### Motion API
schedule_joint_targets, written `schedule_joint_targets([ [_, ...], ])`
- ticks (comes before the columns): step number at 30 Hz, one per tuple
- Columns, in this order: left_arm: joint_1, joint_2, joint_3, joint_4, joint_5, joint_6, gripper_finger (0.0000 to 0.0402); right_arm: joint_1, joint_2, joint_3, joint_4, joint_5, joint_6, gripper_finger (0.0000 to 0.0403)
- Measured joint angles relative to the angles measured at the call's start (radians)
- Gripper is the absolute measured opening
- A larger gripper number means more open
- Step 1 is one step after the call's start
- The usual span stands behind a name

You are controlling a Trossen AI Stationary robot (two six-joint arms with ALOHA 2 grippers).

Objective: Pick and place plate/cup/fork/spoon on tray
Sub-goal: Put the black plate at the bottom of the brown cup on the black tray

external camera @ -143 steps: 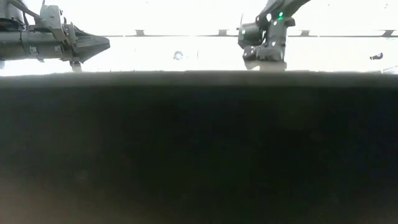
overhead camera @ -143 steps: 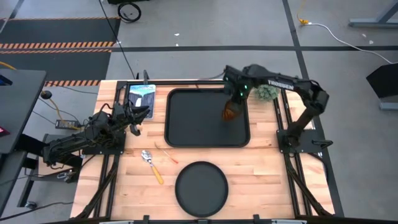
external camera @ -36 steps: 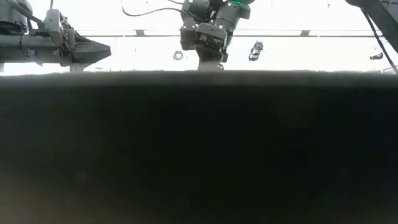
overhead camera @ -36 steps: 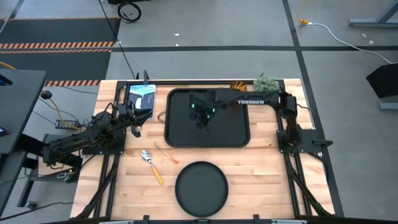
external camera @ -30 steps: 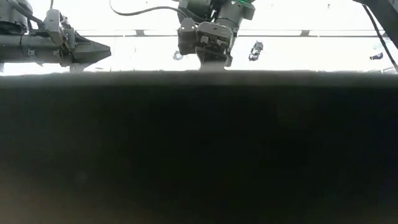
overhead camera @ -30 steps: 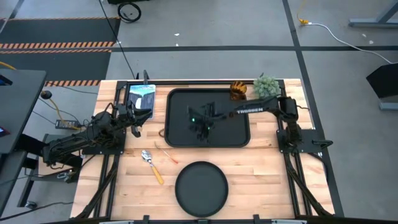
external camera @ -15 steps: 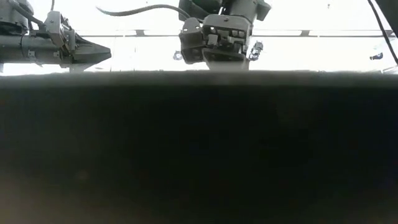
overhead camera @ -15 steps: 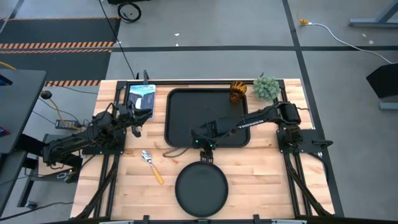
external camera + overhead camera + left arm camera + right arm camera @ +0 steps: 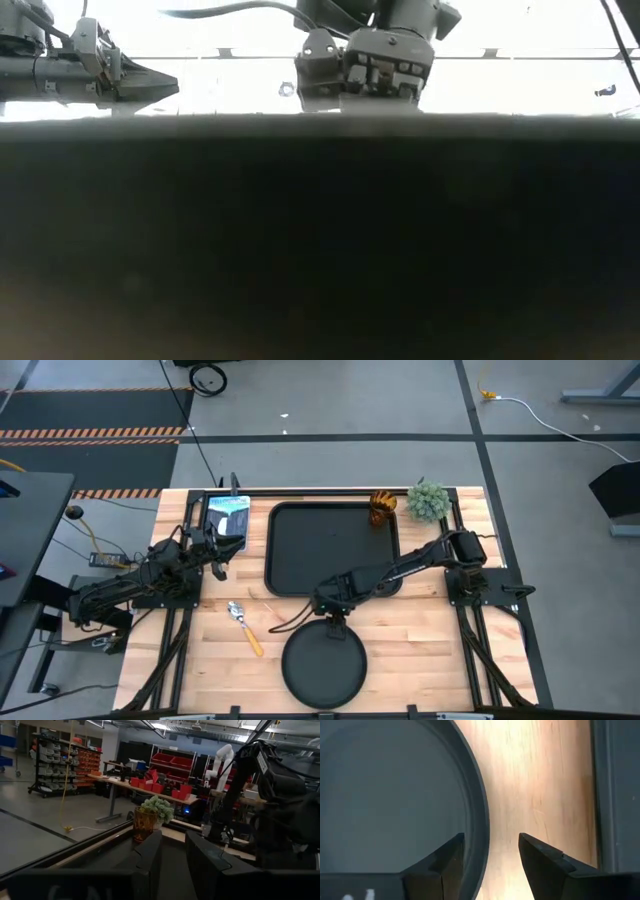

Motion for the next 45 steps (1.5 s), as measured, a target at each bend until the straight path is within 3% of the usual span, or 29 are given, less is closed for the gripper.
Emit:
schedule_joint_targets([
  [10, 0.0, 0.0, 0.0, 0.001, 0.0, 0.0, 0.0094, 0.013, 0.0, -0.05, 0.054, 0.023, 0.005, 0.0188],
  [17, 0.0, 0.0, 0.0, 0.001, 0.0, -0.001, 0.0094, 0.016, 0.0, -0.099, 0.104, 0.008, 0.044, 0.0164],
  [33, 0.0, 0.0, 0.0, 0.001, 0.0, -0.001, 0.0094, -0.001, 0.0, -0.099, 0.112, -0.029, 0.058, 0.0013],
  [38, 0.0, 0.0, 0.0, 0.001, 0.0, -0.001, 0.0094, -0.035, -0.007, -0.099, 0.098, -0.105, 0.028, 0.0011],
  [45, 0.0, 0.0, 0.0, 0.002, 0.0, -0.001, 0.0094, -0.101, -0.032, -0.004, -0.055, -0.122, -0.114, 0.0011],
])
